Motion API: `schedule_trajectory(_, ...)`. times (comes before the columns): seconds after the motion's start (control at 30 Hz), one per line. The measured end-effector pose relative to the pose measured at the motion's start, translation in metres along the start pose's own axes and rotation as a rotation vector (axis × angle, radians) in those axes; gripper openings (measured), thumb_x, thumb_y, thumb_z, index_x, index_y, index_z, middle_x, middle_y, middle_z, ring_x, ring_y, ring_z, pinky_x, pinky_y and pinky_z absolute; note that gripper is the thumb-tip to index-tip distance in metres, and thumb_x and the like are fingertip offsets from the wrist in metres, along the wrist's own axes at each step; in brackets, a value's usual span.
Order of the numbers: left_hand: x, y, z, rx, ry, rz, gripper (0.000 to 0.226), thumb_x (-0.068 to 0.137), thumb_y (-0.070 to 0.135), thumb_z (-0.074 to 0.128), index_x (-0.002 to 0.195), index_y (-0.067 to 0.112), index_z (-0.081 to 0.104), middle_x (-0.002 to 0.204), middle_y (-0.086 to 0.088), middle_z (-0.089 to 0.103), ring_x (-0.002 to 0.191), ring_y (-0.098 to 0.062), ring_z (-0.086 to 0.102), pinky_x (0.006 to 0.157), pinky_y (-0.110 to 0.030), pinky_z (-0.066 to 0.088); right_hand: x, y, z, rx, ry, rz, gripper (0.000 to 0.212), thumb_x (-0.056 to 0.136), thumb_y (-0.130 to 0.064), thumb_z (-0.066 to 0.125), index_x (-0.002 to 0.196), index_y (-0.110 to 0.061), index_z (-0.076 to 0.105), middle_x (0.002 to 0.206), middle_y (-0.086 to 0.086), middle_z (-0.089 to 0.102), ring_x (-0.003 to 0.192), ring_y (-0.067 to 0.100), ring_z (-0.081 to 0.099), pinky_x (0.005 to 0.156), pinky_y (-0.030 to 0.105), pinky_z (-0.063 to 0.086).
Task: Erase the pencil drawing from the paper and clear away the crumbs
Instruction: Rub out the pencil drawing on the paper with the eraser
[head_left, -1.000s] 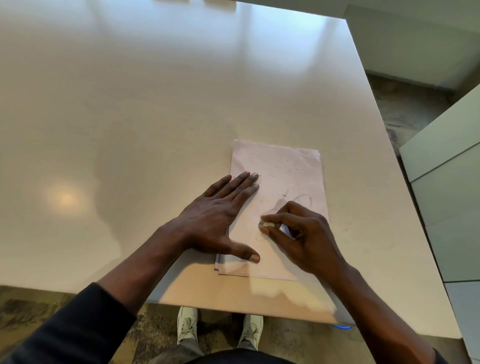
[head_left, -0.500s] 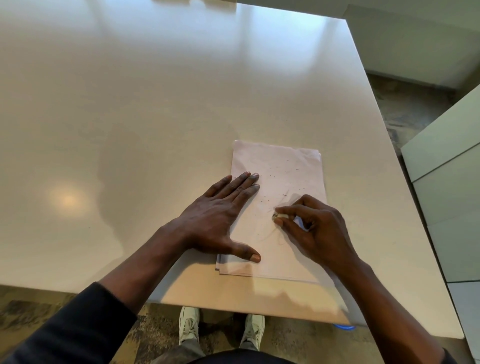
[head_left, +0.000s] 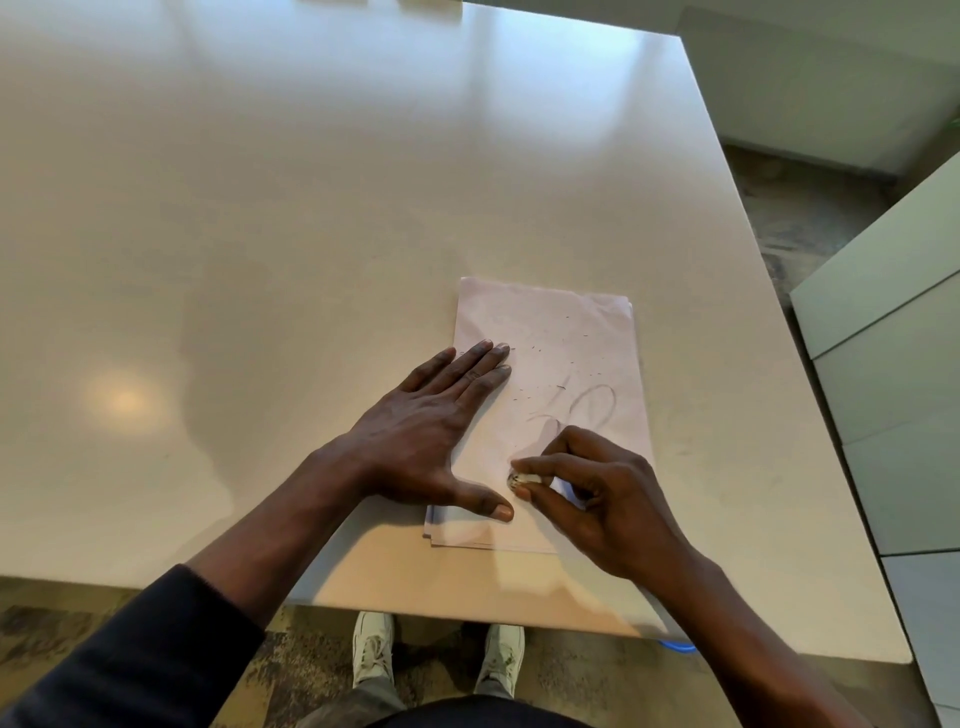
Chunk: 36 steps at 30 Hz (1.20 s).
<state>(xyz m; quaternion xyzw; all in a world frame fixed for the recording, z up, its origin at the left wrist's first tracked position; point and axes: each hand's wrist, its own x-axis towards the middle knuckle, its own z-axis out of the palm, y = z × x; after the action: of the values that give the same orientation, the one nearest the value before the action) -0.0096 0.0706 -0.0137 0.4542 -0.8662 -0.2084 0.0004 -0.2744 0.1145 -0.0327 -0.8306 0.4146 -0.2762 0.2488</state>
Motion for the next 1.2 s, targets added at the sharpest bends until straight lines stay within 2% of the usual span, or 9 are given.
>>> schedule_trajectory(0.3, 0.0, 0.0, -0.001, 0.004, 0.005, -0.003, 0.144, 0.069, 0.102, 0.051, 0.169, 0.023, -0.017, 0.172, 0.012, -0.035, 0.155, -0.004, -0.036, 0.133, -0.038, -0.011, 0.005, 0.024, -0.019, -0.071, 0.145, 0.135, 0.022, 0.099, -0.039, 0.077, 0.118, -0.03, 0.081, 0.1, -0.015, 0.069, 0.084, 0.007, 0.068, 0.064, 0.041, 0.059)
schedule_trajectory(0.43, -0.001, 0.001, -0.001, 0.015, 0.006, -0.001, 0.144, 0.068, 0.103, 0.049, 0.169, 0.023, -0.017, 0.172, 0.012, -0.035, 0.155, -0.004, -0.036, 0.133, -0.038, -0.011, 0.007, 0.03, -0.023, -0.106, 0.231, 0.196, 0.019, 0.096, -0.033, 0.082, 0.114, -0.029, 0.083, 0.096, -0.015, 0.07, 0.078, 0.006, 0.067, 0.062, 0.041, 0.057)
schedule_trajectory(0.57, 0.0, 0.002, -0.001, 0.021, 0.01, 0.001, 0.144, 0.069, 0.103, 0.048, 0.169, 0.023, -0.017, 0.172, 0.011, -0.035, 0.156, -0.004, -0.036, 0.133, -0.038, -0.011, 0.005, 0.029, -0.02, -0.092, 0.234, 0.179, 0.02, 0.098, -0.032, 0.08, 0.116, -0.025, 0.082, 0.096, -0.012, 0.07, 0.078, 0.007, 0.067, 0.061, 0.041, 0.056)
schedule_trajectory(0.73, 0.0, 0.002, -0.001, 0.019, 0.004, -0.002, 0.145, 0.068, 0.104, 0.047, 0.168, 0.023, -0.018, 0.171, 0.012, -0.036, 0.155, -0.004, -0.037, 0.133, -0.038, -0.011, -0.002, 0.011, -0.008, -0.044, 0.157, 0.101, 0.022, 0.097, -0.028, 0.081, 0.118, -0.022, 0.082, 0.098, -0.013, 0.067, 0.083, 0.004, 0.066, 0.064, 0.03, 0.057)
schedule_trajectory(0.93, 0.001, 0.002, -0.001, 0.023, -0.004, -0.005, 0.145, 0.069, 0.102, 0.05, 0.168, 0.023, -0.02, 0.17, 0.011, -0.038, 0.155, -0.005, -0.038, 0.133, -0.037, -0.013, -0.005, 0.005, -0.002, -0.029, 0.052, 0.044, 0.025, 0.099, -0.039, 0.078, 0.121, -0.027, 0.081, 0.098, -0.015, 0.065, 0.08, 0.007, 0.064, 0.061, 0.025, 0.053)
schedule_trajectory(1.2, 0.0, 0.002, -0.002, 0.008, -0.005, -0.013, 0.144, 0.069, 0.101, 0.052, 0.168, 0.025, -0.02, 0.17, 0.013, -0.037, 0.154, -0.003, -0.039, 0.131, -0.034, -0.017, 0.011, 0.024, -0.022, -0.134, 0.162, 0.157, 0.02, 0.094, -0.038, 0.083, 0.114, -0.033, 0.083, 0.096, -0.017, 0.069, 0.08, 0.004, 0.067, 0.063, 0.039, 0.058)
